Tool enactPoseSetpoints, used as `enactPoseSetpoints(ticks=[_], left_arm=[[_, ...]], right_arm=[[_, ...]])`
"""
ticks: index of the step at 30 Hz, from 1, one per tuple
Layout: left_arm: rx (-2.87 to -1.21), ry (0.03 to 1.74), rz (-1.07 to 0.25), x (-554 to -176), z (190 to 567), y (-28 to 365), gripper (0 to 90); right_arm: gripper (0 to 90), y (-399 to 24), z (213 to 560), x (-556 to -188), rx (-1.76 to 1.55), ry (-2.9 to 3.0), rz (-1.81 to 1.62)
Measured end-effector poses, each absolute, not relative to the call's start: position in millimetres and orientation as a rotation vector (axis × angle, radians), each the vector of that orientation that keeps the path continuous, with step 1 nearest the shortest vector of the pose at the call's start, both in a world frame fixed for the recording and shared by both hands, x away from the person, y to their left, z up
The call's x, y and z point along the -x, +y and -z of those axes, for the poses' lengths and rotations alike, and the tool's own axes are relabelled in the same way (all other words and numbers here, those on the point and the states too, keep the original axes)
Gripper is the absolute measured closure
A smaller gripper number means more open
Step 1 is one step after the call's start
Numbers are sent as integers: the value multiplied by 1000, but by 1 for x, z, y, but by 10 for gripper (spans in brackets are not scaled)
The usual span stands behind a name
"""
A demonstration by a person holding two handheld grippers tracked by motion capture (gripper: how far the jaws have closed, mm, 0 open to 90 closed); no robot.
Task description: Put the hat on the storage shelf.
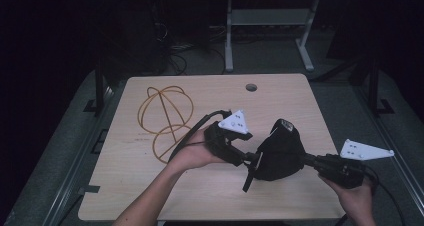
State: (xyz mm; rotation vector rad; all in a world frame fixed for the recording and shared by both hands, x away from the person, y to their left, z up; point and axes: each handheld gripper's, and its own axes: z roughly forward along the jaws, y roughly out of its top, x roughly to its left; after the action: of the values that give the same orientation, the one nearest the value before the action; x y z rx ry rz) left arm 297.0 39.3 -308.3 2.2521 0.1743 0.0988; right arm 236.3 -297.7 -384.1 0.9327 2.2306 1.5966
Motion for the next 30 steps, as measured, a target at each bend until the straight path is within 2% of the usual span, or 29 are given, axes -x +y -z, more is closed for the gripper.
enactPoseSetpoints(ticks=[21, 30], left_arm=[[-2219, 283, -131, -274, 357, 106, 354], [-2229, 321, -162, -267, 378, 121, 347]], right_arm=[[880, -291, 349, -266, -893, 2255, -1581], [880, -279, 334, -282, -872, 2295, -1560]])
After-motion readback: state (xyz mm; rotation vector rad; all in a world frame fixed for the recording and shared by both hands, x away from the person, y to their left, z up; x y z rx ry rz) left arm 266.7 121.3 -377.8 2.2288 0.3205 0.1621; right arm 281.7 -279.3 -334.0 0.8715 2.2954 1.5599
